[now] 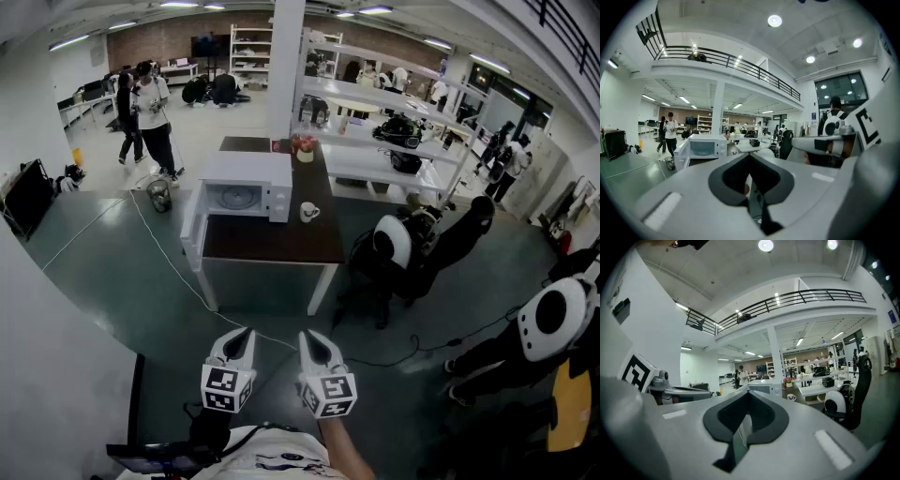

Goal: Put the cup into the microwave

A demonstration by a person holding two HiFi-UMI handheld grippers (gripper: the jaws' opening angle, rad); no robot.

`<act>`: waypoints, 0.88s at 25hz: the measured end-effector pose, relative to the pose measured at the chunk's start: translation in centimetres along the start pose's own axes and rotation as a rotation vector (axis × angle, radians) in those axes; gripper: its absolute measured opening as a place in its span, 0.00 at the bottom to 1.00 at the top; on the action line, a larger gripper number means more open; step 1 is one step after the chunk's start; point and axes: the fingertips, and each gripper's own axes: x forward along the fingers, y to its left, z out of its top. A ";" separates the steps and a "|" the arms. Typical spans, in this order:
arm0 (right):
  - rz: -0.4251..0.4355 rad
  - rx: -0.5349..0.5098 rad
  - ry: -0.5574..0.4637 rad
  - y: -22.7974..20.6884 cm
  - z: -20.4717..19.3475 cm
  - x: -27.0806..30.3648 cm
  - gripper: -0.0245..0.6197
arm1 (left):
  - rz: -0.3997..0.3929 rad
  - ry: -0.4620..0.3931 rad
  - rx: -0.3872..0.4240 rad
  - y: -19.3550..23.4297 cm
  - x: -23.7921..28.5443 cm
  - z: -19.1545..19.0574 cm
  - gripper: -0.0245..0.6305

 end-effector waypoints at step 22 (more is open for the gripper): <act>0.005 0.047 0.040 -3.3 -1.3 -0.9 0.04 | 0.035 0.036 -0.022 -1.9 1.9 -1.3 0.04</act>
